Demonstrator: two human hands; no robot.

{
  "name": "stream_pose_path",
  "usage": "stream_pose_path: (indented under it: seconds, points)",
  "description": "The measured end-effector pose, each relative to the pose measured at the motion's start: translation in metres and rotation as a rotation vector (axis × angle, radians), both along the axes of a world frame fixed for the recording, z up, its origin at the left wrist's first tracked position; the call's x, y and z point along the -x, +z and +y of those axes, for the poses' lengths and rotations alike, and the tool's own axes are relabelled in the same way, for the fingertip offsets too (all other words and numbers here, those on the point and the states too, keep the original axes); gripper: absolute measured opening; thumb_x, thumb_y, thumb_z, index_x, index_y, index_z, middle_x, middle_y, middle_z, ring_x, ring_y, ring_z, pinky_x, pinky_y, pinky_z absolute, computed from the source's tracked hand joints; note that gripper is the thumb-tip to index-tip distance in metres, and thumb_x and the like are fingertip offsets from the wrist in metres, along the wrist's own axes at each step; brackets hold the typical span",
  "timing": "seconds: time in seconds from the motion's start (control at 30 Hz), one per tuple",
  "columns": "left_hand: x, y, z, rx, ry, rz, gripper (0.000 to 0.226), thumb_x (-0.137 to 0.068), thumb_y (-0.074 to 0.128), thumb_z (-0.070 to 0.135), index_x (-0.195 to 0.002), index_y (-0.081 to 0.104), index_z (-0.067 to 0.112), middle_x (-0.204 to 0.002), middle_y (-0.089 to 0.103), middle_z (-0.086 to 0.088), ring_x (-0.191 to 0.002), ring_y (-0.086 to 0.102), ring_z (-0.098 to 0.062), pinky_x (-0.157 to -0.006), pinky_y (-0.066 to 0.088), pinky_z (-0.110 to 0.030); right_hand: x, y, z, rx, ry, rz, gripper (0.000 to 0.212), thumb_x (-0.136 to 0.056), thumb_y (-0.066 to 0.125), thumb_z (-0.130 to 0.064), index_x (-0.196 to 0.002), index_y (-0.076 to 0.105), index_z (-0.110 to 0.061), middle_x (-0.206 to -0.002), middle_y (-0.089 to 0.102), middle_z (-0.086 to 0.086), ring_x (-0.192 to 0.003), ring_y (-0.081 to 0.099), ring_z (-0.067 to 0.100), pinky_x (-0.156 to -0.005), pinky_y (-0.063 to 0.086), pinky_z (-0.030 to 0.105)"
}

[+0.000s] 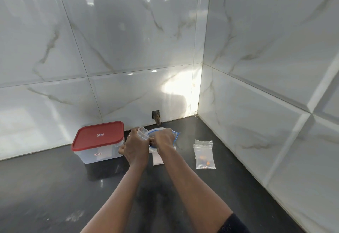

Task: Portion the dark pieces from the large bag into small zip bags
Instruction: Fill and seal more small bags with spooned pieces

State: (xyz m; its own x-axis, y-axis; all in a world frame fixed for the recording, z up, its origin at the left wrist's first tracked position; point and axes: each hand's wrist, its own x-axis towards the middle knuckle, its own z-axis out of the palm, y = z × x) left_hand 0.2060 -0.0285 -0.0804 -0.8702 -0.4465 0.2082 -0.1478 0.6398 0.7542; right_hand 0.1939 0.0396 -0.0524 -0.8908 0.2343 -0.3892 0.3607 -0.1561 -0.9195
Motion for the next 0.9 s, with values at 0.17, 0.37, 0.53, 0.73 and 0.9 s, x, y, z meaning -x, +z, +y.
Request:
stream_pose_path:
  seconds: [0.17, 0.37, 0.53, 0.73, 0.9]
  points:
    - [0.005, -0.001, -0.005, 0.014, 0.019, 0.01, 0.037, -0.083, 0.064, 0.026, -0.119, 0.055, 0.019, -0.111, 0.065, -0.008, -0.103, 0.058, -0.03, -0.093, 0.03, -0.043, -0.003, 0.018, 0.032, 0.052, -0.009, -0.05, 0.028, -0.088, 0.036, 0.011, -0.111, 0.052, 0.013, -0.099, 0.066, 0.031, -0.064, 0.067, 0.035, -0.052, 0.059, 0.036]
    - [0.011, -0.004, -0.006, 0.012, 0.025, 0.012, 0.034, -0.086, 0.062, 0.03, -0.117, 0.055, 0.018, -0.105, 0.066, -0.008, -0.097, 0.059, -0.029, -0.092, 0.029, -0.043, -0.012, 0.029, 0.078, 0.011, 0.051, -0.093, 0.027, -0.091, 0.028, 0.013, -0.083, 0.054, 0.01, -0.069, 0.059, 0.022, -0.034, 0.061, 0.017, -0.037, 0.053, 0.025]
    - [0.008, -0.009, -0.005, -0.035, -0.036, 0.007, 0.038, -0.082, 0.064, 0.023, -0.118, 0.054, 0.018, -0.107, 0.063, -0.006, -0.101, 0.057, -0.029, -0.093, 0.029, -0.043, -0.031, 0.045, 0.109, 0.006, 0.074, -0.058, 0.032, -0.091, 0.028, 0.015, -0.073, 0.053, 0.007, -0.043, 0.061, 0.013, -0.034, 0.061, 0.013, -0.04, 0.054, 0.022]
    - [0.005, -0.013, -0.002, -0.022, -0.129, 0.0, 0.047, -0.078, 0.068, 0.019, -0.121, 0.051, 0.014, -0.116, 0.059, -0.006, -0.109, 0.053, -0.026, -0.093, 0.03, -0.044, -0.045, 0.059, 0.097, 0.01, 0.031, 0.128, 0.032, -0.09, 0.031, 0.015, -0.072, 0.054, 0.003, -0.057, 0.058, 0.015, -0.035, 0.059, 0.012, -0.044, 0.055, 0.022]
    - [0.004, -0.018, 0.0, -0.028, -0.144, 0.008, 0.051, -0.079, 0.069, 0.021, -0.126, 0.049, 0.018, -0.12, 0.058, -0.004, -0.111, 0.053, -0.024, -0.096, 0.029, -0.042, -0.044, 0.049, 0.067, -0.357, 0.103, 0.231, 0.03, -0.088, 0.038, 0.011, -0.097, 0.067, 0.006, -0.062, 0.063, 0.014, -0.048, 0.063, 0.014, -0.058, 0.058, 0.021]
